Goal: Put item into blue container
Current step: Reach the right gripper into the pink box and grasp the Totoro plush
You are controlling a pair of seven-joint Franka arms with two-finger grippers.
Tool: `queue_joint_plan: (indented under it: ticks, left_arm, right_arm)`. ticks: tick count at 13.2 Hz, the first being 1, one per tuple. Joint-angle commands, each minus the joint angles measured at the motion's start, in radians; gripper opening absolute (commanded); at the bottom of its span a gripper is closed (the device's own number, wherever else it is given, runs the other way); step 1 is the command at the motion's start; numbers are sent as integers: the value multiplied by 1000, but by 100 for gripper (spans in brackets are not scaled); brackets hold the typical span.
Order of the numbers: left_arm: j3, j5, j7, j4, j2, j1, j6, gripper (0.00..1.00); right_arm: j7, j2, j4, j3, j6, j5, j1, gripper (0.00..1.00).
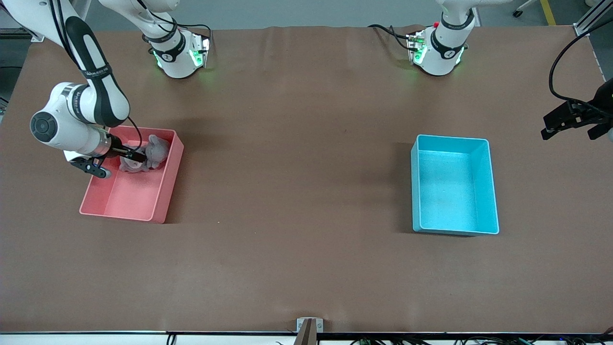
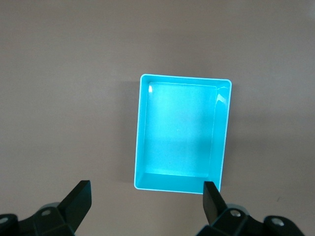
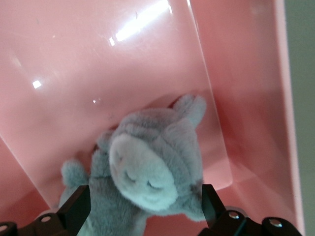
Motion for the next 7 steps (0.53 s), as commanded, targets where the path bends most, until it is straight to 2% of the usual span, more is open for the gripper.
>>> queue_joint_plan:
  ticks: [1, 4, 5, 6, 7]
  left_arm:
    - [-1, -15, 7, 4, -1, 4, 7, 100]
    - [-1, -15, 7, 4, -1, 4, 7, 100]
    - [-1, -15, 7, 4, -1, 4, 7, 100]
    - [-1, -15, 7, 4, -1, 4, 7, 100]
    - [-1, -15, 7, 4, -1, 4, 7, 100]
  right_arm:
    - [24, 29, -4, -4, 49, 1, -3, 99]
    - [27, 71, 0, -4, 79, -6, -9, 99]
    - [27, 78, -1, -4, 82, -6, -9, 96]
    - [27, 80, -1, -4, 78, -6, -20, 86]
    - [27, 80, 0, -4, 70, -6, -20, 71]
